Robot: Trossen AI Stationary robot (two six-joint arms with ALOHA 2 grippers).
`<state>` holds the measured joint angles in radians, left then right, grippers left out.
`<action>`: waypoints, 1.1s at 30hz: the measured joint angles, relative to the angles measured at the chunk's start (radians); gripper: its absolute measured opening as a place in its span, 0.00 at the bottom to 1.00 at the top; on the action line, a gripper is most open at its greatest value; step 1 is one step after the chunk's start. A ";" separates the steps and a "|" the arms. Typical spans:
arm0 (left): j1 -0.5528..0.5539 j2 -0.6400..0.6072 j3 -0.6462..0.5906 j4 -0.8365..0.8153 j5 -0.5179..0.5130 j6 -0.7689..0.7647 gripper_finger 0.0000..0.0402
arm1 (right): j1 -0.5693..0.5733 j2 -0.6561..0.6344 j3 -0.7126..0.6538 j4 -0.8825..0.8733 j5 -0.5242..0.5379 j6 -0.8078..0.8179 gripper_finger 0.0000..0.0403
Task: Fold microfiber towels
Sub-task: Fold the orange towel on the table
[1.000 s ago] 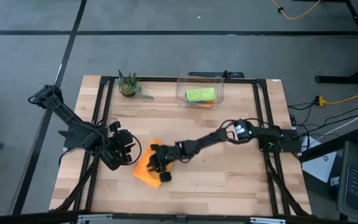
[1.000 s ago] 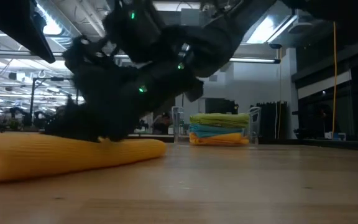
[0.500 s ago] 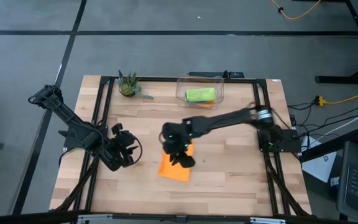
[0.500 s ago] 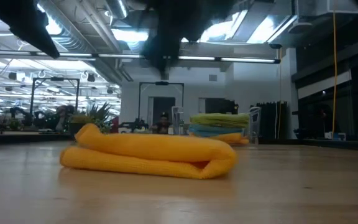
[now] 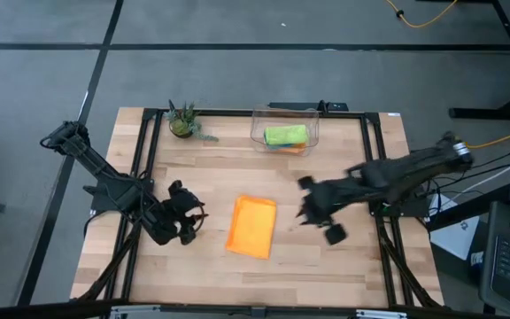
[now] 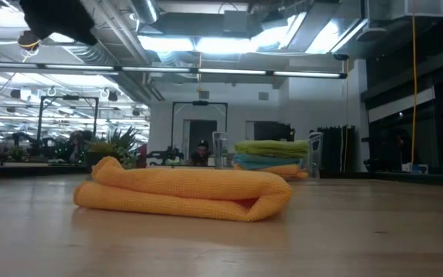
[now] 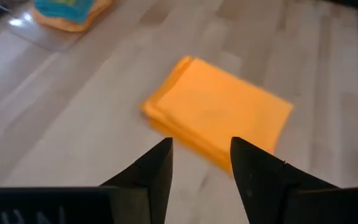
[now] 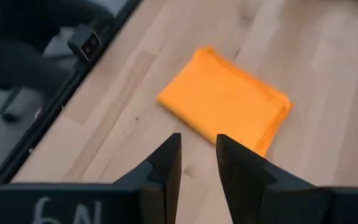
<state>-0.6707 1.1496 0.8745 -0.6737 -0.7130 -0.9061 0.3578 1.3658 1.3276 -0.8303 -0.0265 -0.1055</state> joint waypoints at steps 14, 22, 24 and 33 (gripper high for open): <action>0.232 0.421 0.000 0.227 0.374 0.014 0.38 | 0.114 -0.336 -0.509 0.282 0.169 0.344 0.26; 0.307 0.649 0.149 0.437 0.441 0.041 0.38 | 0.190 -0.334 -0.647 0.274 0.280 0.390 0.26; 0.321 0.704 0.207 0.408 0.466 0.073 0.38 | 0.206 -0.337 -0.657 0.283 0.280 0.394 0.26; 0.357 0.790 0.487 0.133 0.501 0.174 0.38 | 0.296 -0.337 -0.666 0.272 0.280 0.397 0.26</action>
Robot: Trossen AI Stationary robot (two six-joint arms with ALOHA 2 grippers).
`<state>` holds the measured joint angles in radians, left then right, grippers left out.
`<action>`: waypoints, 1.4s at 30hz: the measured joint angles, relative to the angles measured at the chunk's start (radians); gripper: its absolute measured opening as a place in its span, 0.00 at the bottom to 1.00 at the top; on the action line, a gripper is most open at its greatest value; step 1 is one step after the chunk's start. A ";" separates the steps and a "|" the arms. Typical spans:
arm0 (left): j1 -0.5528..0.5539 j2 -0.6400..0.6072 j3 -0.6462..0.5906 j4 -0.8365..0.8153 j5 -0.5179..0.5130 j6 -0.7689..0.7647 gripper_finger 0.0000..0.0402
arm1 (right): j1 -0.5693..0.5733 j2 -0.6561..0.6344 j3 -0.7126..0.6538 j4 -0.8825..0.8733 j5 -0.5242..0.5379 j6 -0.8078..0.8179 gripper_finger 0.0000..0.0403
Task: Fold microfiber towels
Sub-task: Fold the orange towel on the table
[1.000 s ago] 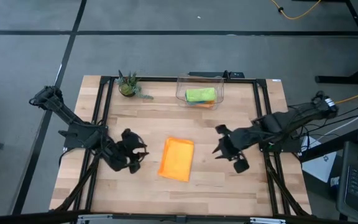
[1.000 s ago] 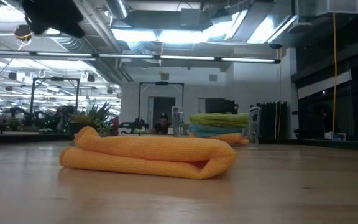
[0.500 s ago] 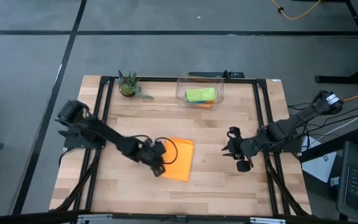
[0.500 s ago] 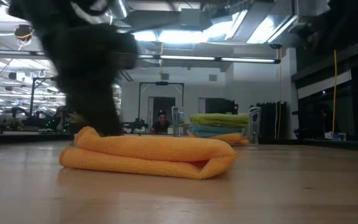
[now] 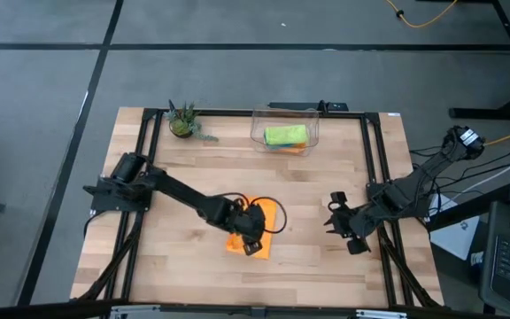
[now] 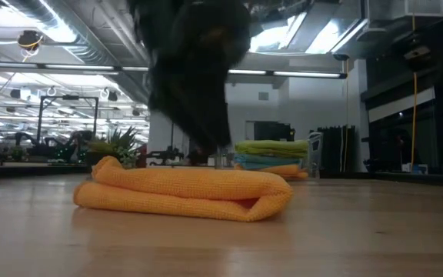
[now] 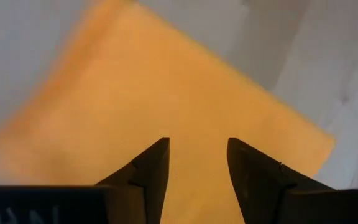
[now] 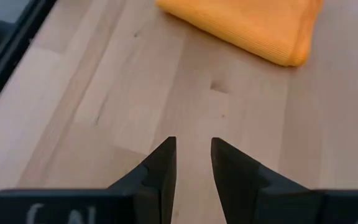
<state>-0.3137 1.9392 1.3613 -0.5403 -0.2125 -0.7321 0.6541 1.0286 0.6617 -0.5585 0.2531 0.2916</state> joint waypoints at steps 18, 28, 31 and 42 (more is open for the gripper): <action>-0.057 0.019 0.042 -0.286 0.188 -0.239 0.38 | 0.110 0.003 0.001 -0.013 0.021 0.098 0.26; -0.065 0.141 0.048 0.083 0.258 -0.399 0.38 | 0.112 0.012 0.002 -0.009 0.097 0.100 0.26; -0.059 0.148 0.044 0.208 0.256 -0.377 0.38 | 0.111 0.012 0.002 -0.011 0.097 0.101 0.26; -0.056 0.095 0.044 0.265 0.279 -0.249 0.38 | 0.112 0.012 0.002 -0.014 0.096 0.130 0.26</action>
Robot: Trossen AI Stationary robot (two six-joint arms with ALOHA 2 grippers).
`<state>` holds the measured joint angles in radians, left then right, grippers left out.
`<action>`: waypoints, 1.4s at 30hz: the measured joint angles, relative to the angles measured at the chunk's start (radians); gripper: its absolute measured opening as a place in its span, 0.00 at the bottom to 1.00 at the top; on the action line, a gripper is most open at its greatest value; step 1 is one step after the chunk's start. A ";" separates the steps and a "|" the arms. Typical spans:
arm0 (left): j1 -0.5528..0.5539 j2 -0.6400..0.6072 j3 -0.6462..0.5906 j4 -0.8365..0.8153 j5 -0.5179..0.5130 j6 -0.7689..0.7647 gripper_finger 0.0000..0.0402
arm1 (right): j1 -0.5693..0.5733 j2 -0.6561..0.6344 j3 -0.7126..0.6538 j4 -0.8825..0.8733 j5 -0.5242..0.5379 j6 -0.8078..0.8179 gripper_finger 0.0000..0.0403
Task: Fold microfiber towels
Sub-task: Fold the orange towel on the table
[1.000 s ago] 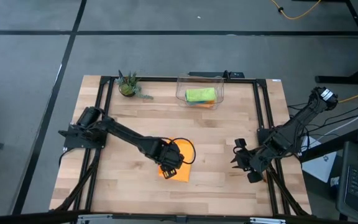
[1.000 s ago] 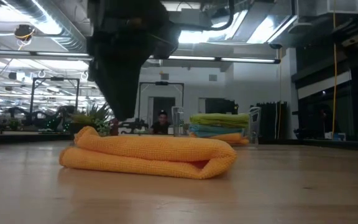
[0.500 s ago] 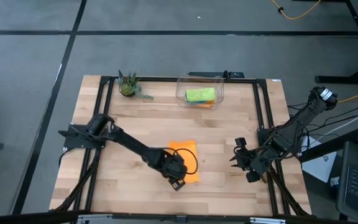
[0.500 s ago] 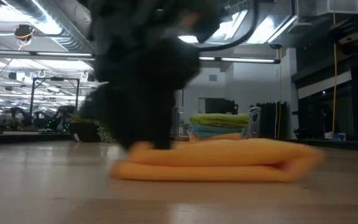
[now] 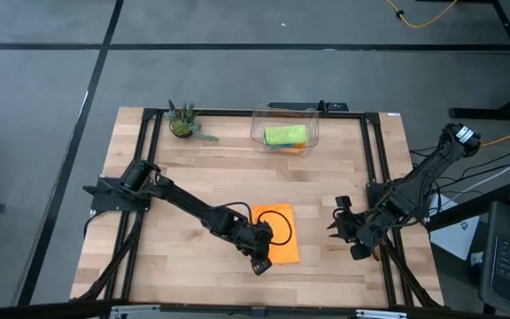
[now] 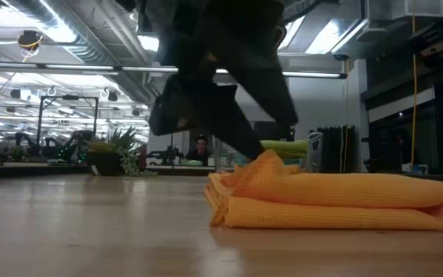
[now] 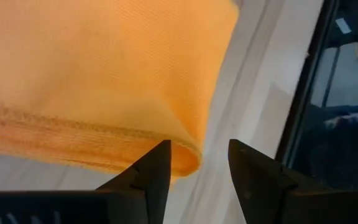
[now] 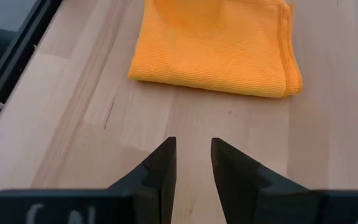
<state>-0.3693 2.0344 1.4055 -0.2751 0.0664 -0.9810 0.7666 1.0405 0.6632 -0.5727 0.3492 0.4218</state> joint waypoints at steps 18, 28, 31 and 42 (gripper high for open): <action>0.009 0.000 0.004 0.173 0.164 0.418 0.33 | 0.030 0.168 0.000 0.288 -0.019 -0.221 0.26; 0.018 -0.007 0.005 0.349 0.094 0.592 0.33 | -0.008 0.227 0.001 0.301 -0.019 -0.085 0.39; 0.034 -0.007 0.005 0.334 0.073 0.597 0.36 | -0.015 0.228 0.001 0.305 -0.019 -0.085 0.51; 0.079 -0.014 0.005 0.341 0.073 0.714 0.61 | -0.020 0.228 0.001 0.311 -0.019 -0.086 0.77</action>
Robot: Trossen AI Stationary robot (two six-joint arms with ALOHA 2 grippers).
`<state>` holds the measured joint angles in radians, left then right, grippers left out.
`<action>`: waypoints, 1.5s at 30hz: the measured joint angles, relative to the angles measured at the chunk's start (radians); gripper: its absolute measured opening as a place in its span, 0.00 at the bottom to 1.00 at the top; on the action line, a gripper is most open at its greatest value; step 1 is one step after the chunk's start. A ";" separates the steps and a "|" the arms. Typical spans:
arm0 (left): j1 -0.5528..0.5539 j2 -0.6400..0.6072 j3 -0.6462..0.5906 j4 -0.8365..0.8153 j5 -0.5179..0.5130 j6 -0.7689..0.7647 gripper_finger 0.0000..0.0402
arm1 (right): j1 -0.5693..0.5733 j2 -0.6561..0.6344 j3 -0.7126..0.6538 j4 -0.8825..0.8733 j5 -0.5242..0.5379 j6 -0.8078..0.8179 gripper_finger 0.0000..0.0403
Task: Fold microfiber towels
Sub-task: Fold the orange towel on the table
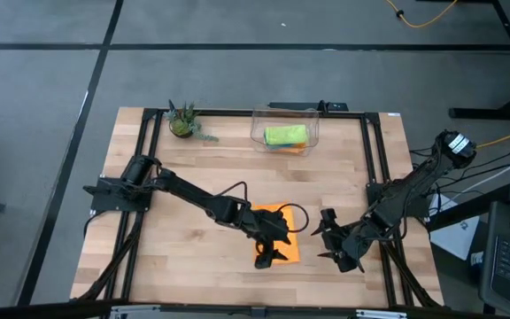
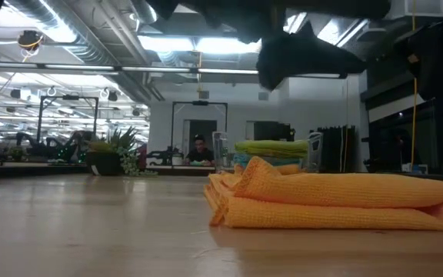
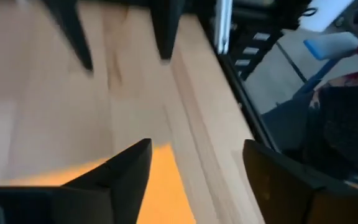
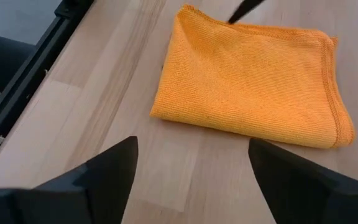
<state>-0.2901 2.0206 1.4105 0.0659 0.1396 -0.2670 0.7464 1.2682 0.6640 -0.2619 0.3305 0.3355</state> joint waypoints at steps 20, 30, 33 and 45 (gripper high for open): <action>-0.187 -0.061 0.327 -0.663 -0.583 0.158 0.67 | -0.002 0.011 0.000 0.054 -0.037 0.001 0.77; -0.270 0.003 0.206 -0.545 -0.589 -0.038 0.67 | -0.007 0.247 0.030 0.264 -0.028 -0.207 0.77; -0.280 0.048 0.193 -0.496 -0.591 -0.037 0.67 | -0.007 0.306 0.061 0.276 -0.012 -0.208 0.77; -0.274 0.166 0.191 -0.481 -0.567 -0.019 0.67 | -0.018 0.433 0.092 0.298 0.069 -0.208 0.77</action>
<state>-0.5644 2.1864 1.6012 -0.4155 -0.4277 -0.2856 0.7288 1.7014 0.7563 0.0360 0.3996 0.1275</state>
